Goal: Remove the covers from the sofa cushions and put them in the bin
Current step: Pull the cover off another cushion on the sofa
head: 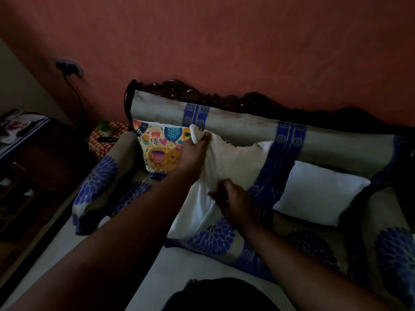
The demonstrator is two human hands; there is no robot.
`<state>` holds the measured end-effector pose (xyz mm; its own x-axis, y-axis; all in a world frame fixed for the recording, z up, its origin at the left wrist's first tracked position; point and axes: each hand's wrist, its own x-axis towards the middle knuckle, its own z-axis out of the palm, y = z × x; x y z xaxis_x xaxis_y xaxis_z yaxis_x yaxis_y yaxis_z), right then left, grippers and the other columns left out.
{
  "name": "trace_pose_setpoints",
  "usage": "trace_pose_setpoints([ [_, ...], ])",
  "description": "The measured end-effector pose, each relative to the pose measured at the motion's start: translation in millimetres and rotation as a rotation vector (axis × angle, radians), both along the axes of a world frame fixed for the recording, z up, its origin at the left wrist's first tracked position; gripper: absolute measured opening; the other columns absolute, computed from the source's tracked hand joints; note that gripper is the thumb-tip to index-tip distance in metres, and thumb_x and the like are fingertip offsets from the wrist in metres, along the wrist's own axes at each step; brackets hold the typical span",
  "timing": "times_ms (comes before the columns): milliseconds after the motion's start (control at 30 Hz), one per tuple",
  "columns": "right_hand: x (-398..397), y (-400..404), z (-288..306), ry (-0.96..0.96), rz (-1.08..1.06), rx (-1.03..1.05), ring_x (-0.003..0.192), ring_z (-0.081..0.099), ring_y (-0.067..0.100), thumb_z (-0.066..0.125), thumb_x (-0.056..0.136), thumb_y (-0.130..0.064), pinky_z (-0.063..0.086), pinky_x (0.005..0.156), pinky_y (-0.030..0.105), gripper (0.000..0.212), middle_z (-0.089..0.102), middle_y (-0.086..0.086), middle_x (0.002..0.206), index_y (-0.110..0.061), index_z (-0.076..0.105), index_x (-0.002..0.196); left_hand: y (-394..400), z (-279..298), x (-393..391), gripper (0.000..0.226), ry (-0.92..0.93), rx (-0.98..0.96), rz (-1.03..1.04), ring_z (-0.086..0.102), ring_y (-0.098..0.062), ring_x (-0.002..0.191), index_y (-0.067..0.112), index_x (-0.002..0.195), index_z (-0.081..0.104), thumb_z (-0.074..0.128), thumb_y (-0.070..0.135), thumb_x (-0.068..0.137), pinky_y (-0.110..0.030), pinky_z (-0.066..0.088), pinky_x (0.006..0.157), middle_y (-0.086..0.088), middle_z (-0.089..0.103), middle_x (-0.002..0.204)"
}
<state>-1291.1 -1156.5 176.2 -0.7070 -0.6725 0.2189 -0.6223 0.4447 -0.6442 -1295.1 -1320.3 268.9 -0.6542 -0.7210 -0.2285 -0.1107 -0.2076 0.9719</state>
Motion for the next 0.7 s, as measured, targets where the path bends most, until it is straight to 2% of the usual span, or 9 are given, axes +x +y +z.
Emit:
trace_pose_setpoints([
  [100, -23, -16, 27, -0.071, -0.257, 0.147, 0.09, 0.067, 0.03, 0.046, 0.094, -0.068, 0.053, 0.075, 0.039, 0.048, 0.071, 0.004, 0.097, -0.023, 0.057, 0.106, 5, 1, 0, 0.023, 0.042, 0.043, -0.036, 0.074, -0.029, 0.088, 0.009, 0.096, 0.072, 0.07, 0.031, 0.094, -0.049, 0.06, 0.084, -0.013, 0.076, 0.091],
  [233, -45, -24, 44, -0.228, -0.144, -0.024, 0.091, 0.067, 0.028, 0.052, 0.098, -0.054, 0.053, 0.077, 0.035, 0.036, 0.072, 0.006, 0.096, -0.023, 0.067, 0.106, 0, 7, 2, 0.034, 0.079, -0.086, -0.08, 0.074, -0.023, 0.093, 0.004, 0.111, 0.07, 0.07, 0.034, 0.094, -0.05, 0.058, 0.09, -0.012, 0.076, 0.1],
  [300, -52, -26, 46, -0.285, -0.154, -0.134, 0.084, 0.068, 0.023, 0.055, 0.098, -0.05, 0.055, 0.073, 0.038, 0.028, 0.072, 0.003, 0.089, -0.025, 0.068, 0.103, -7, 4, 6, 0.063, -0.006, -0.383, -0.21, 0.067, -0.019, 0.109, 0.01, 0.133, 0.058, 0.072, 0.051, 0.087, -0.046, 0.054, 0.097, -0.011, 0.067, 0.123],
  [367, -59, -34, 50, -0.366, -0.206, -0.224, 0.074, 0.066, 0.021, 0.056, 0.097, -0.049, 0.057, 0.07, 0.045, 0.027, 0.069, 0.001, 0.078, -0.024, 0.066, 0.092, -8, -16, 21, 0.099, -0.332, -0.709, -0.207, 0.052, -0.024, 0.123, 0.02, 0.149, 0.037, 0.066, 0.077, 0.074, -0.041, 0.046, 0.102, -0.01, 0.048, 0.139],
  [400, -62, -39, 53, -0.407, -0.203, -0.258, 0.068, 0.065, 0.02, 0.057, 0.096, -0.049, 0.057, 0.068, 0.048, 0.03, 0.068, 0.0, 0.072, -0.022, 0.063, 0.087, -3, -28, 30, 0.1, -0.434, -0.807, -0.171, 0.049, -0.027, 0.124, 0.019, 0.149, 0.036, 0.063, 0.08, 0.074, -0.041, 0.045, 0.101, -0.012, 0.047, 0.139],
  [467, -65, -49, 56, -0.469, -0.142, -0.264, 0.06, 0.063, 0.018, 0.057, 0.097, -0.046, 0.056, 0.064, 0.049, 0.031, 0.066, 0.001, 0.066, -0.017, 0.062, 0.087, 5, -46, 43, 0.066, -0.385, -0.838, -0.112, 0.058, -0.033, 0.113, 0.013, 0.133, 0.056, 0.063, 0.06, 0.088, -0.038, 0.049, 0.087, -0.014, 0.06, 0.123],
  [533, -61, -52, 56, -0.442, -0.076, -0.22, 0.062, 0.062, 0.013, 0.056, 0.097, -0.045, 0.054, 0.065, 0.044, 0.028, 0.068, 0.001, 0.072, -0.018, 0.062, 0.092, 7, -54, 44, 0.029, -0.282, -0.734, -0.025, 0.066, -0.034, 0.094, 0.01, 0.104, 0.07, 0.062, 0.037, 0.097, -0.033, 0.045, 0.069, -0.014, 0.07, 0.099],
  [633, -50, -39, 46, -0.262, 0.017, -0.078, 0.084, 0.062, 0.01, 0.064, 0.094, -0.042, 0.053, 0.074, 0.036, 0.022, 0.067, -0.004, 0.098, -0.024, 0.061, 0.105, 2, -56, 39, 0.022, -0.28, -0.527, 0.051, 0.069, -0.032, 0.087, 0.009, 0.093, 0.072, 0.06, 0.028, 0.097, -0.036, 0.051, 0.069, -0.013, 0.073, 0.088],
  [700, -37, -22, 35, -0.058, 0.06, 0.072, 0.1, 0.06, 0.015, 0.071, 0.088, -0.047, 0.053, 0.079, 0.035, 0.04, 0.062, -0.002, 0.116, -0.026, 0.058, 0.12, 1, -57, 36, 0.032, -0.262, -0.443, 0.074, 0.07, -0.031, 0.087, 0.008, 0.095, 0.072, 0.059, 0.037, 0.092, -0.044, 0.057, 0.075, -0.012, 0.073, 0.088],
])
